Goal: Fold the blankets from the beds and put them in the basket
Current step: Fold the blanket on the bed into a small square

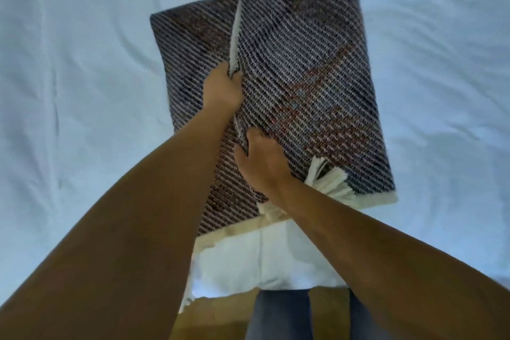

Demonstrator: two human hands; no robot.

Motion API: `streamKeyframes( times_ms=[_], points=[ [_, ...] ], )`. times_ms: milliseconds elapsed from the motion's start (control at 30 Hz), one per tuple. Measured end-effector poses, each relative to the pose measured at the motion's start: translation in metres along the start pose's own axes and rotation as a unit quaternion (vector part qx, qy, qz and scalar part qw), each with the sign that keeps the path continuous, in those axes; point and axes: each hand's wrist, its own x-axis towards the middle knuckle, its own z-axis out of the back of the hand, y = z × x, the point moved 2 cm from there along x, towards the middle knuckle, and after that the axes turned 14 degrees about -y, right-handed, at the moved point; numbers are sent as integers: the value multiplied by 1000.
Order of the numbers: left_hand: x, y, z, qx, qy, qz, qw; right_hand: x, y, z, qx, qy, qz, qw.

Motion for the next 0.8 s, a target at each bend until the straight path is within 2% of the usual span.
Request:
streamKeyframes(
  times_ms=[267, 467, 667, 800],
  points=[
    [-3, 121, 47, -39, -68, 106, 991, -33, 48, -93, -67, 44, 58, 995],
    [-13, 145, 46, -70, -78, 145, 984, -43, 42, -123, -107, 44, 52, 992],
    [-35, 155, 51, -109, 0, 164, 980, -56, 37, -116, -117, 76, 13, 990],
    [-83, 171, 53, -130, 53, 185, 973, -74, 35, -104, -175, 123, 9, 977]
  ],
)
